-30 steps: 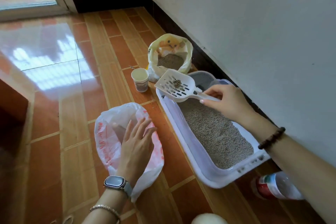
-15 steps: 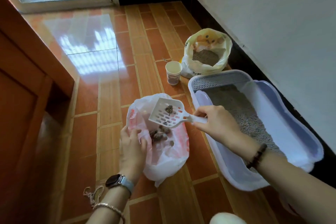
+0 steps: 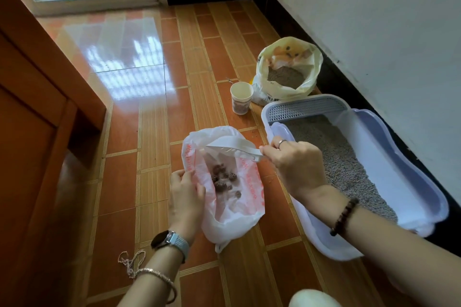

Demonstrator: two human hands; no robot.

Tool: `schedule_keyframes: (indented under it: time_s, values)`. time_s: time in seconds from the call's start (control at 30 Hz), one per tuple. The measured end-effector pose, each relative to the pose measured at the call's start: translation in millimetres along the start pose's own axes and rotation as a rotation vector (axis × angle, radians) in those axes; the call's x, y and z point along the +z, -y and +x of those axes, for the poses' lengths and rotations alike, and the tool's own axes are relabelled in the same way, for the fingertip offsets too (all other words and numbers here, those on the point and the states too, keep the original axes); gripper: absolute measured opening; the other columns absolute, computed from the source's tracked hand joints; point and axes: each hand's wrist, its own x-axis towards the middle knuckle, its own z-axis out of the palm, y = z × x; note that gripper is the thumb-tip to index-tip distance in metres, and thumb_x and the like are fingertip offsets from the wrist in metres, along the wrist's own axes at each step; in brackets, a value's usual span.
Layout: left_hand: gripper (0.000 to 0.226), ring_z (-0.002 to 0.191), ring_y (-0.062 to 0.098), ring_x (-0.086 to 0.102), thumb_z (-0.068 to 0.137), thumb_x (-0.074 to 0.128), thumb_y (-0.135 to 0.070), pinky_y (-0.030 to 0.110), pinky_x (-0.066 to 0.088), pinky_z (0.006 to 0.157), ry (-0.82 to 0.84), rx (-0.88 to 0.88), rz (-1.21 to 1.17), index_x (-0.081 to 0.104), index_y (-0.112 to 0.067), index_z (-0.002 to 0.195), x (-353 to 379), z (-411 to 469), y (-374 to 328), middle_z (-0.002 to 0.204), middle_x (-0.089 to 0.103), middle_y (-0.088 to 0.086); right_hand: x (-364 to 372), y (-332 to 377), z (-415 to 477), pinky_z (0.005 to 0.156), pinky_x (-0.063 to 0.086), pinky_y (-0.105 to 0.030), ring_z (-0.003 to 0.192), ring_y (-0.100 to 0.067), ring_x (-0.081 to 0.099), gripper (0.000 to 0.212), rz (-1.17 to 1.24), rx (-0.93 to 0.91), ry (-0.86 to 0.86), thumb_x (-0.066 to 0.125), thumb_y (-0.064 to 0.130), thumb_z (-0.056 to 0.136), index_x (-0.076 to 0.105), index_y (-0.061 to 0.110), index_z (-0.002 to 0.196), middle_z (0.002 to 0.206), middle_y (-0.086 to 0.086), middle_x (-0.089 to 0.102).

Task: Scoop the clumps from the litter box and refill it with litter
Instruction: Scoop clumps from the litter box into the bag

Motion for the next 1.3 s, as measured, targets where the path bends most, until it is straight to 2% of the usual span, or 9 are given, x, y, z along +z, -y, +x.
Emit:
schedule_keyframes:
  time_s: [0.2,0.3,0.4,0.5,0.67,0.8,0.97,1.2,1.3]
  values:
    - [0.038,0.104,0.020,0.053,0.094,0.052,-0.012,0.029,0.052,0.080,0.000,0.005,-0.006,0.054,-0.007,0.131,2,1,5,0.129,0.044,0.008,5,-3,-3,0.041,0.034,-0.025,0.044,-0.022,0.053,0.015,0.077,0.047,0.012,0.080,0.013,0.070,0.069,0.022,0.073,0.065,0.003,0.057]
    - [0.040,0.122,0.023,0.046,0.092,0.053,-0.010,0.026,0.043,0.092,-0.018,0.032,0.008,0.052,-0.008,0.133,3,0,3,0.141,0.038,0.009,-2,-6,-3,0.047,0.042,-0.028,0.054,-0.026,0.063,0.015,0.230,0.225,0.060,0.079,0.029,0.072,0.071,0.026,0.084,0.075,0.003,0.065]
    - [0.041,0.132,0.023,0.041,0.091,0.054,-0.008,0.036,0.042,0.105,-0.066,0.115,0.029,0.052,-0.010,0.132,4,0,-8,0.147,0.038,0.007,-8,-19,-2,0.062,0.052,-0.034,0.078,-0.025,0.067,0.025,0.410,0.435,0.177,0.066,0.047,0.078,0.072,0.033,0.098,0.090,0.006,0.070]
    - [0.036,0.133,0.021,0.041,0.091,0.056,-0.005,0.041,0.041,0.108,-0.072,0.234,-0.011,0.057,-0.012,0.126,11,0,-28,0.143,0.045,0.004,-16,-44,-6,0.064,0.055,-0.038,0.078,-0.020,0.067,0.028,0.511,0.586,0.164,0.062,0.052,0.079,0.071,0.034,0.099,0.087,0.009,0.072]
    - [0.041,0.138,0.015,0.035,0.094,0.055,-0.008,0.043,0.039,0.111,0.053,0.460,-0.100,0.052,-0.019,0.133,35,-3,-75,0.145,0.045,-0.002,-32,-102,-22,0.053,0.049,-0.029,0.064,-0.018,0.062,0.023,0.482,0.806,0.145,0.066,0.045,0.083,0.074,0.029,0.097,0.072,0.006,0.069]
    - [0.035,0.141,0.013,0.033,0.096,0.050,-0.012,0.040,0.032,0.115,0.172,0.698,-0.143,0.055,-0.018,0.130,55,0,-107,0.143,0.048,-0.002,-27,-149,-44,0.062,0.054,-0.035,0.068,-0.028,0.063,0.021,0.354,0.930,0.286,0.068,0.038,0.082,0.075,0.019,0.087,0.071,-0.004,0.069]
    - [0.040,0.143,0.011,0.029,0.098,0.031,-0.034,0.044,0.023,0.119,0.258,0.854,-0.034,0.056,-0.023,0.127,79,13,-123,0.144,0.047,-0.005,11,-175,-56,0.048,0.031,-0.024,0.060,-0.028,0.051,0.027,0.223,0.955,0.520,0.067,0.037,0.081,0.062,0.013,0.069,0.058,-0.001,0.051]
    - [0.034,0.144,0.012,0.028,0.100,0.033,-0.027,0.047,0.023,0.118,0.288,0.928,-0.027,0.057,-0.026,0.123,91,29,-118,0.145,0.045,-0.004,45,-177,-32,0.058,0.039,-0.027,0.077,-0.030,0.061,0.026,0.125,0.894,0.581,0.064,0.032,0.085,0.070,0.013,0.102,0.087,-0.009,0.066]
    - [0.032,0.142,0.011,0.031,0.100,0.035,-0.024,0.046,0.021,0.119,0.295,0.920,-0.087,0.060,-0.024,0.119,92,34,-118,0.140,0.048,-0.004,56,-175,-18,0.056,0.036,-0.026,0.073,-0.026,0.054,0.027,0.089,0.928,0.630,0.068,0.029,0.086,0.069,0.012,0.106,0.086,-0.007,0.063]
